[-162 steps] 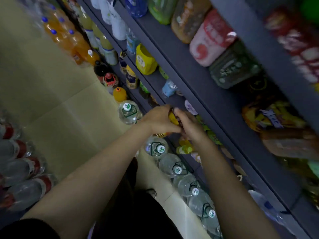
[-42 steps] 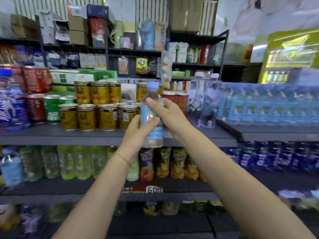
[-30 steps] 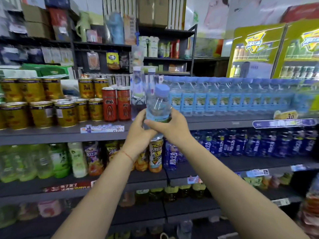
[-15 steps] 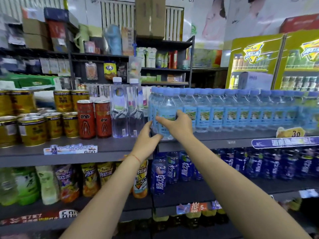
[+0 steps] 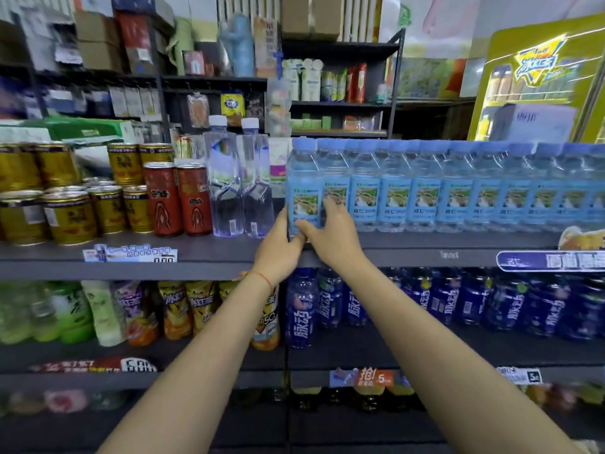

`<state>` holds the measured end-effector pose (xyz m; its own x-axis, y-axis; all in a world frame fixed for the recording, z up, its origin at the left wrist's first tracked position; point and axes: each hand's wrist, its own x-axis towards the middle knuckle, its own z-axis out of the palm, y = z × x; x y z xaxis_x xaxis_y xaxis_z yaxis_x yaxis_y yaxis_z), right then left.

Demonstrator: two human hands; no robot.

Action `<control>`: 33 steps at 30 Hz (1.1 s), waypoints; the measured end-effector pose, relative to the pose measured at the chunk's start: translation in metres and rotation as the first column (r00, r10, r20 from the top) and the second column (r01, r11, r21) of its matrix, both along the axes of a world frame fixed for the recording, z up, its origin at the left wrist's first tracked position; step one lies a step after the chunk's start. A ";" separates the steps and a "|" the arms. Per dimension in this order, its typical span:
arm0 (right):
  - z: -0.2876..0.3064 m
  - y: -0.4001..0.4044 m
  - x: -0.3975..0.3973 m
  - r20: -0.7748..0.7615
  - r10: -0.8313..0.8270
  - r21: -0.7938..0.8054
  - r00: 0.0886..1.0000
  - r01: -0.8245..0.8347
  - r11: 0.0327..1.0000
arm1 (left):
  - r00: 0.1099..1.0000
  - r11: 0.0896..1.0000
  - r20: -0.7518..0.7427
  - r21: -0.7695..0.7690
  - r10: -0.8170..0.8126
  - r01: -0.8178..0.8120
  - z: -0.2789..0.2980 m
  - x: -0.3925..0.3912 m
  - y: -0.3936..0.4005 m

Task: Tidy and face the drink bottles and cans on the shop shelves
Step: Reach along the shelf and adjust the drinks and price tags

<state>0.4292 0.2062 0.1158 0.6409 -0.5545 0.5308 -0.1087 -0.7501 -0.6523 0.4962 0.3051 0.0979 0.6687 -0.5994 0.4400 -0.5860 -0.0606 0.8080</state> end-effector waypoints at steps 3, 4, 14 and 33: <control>-0.004 0.010 -0.020 0.035 0.024 0.052 0.999 -0.025 0.998 | 0.998 0.997 -0.033 -0.055 0.046 -0.048 -0.002 -0.019 0.011; -0.005 0.015 -0.028 0.087 0.020 0.057 0.996 -0.025 0.998 | 0.995 0.991 -0.029 -0.087 0.096 -0.098 -0.005 -0.026 0.017; -0.067 0.103 -0.037 0.021 0.419 0.141 0.908 -0.417 0.898 | 0.895 0.893 -0.102 0.180 0.434 -0.413 -0.086 -0.043 0.157; -0.267 0.404 0.259 -0.505 0.716 0.430 0.483 -0.578 0.693 | 0.532 0.740 -0.553 0.262 0.641 -0.620 -0.275 0.192 0.477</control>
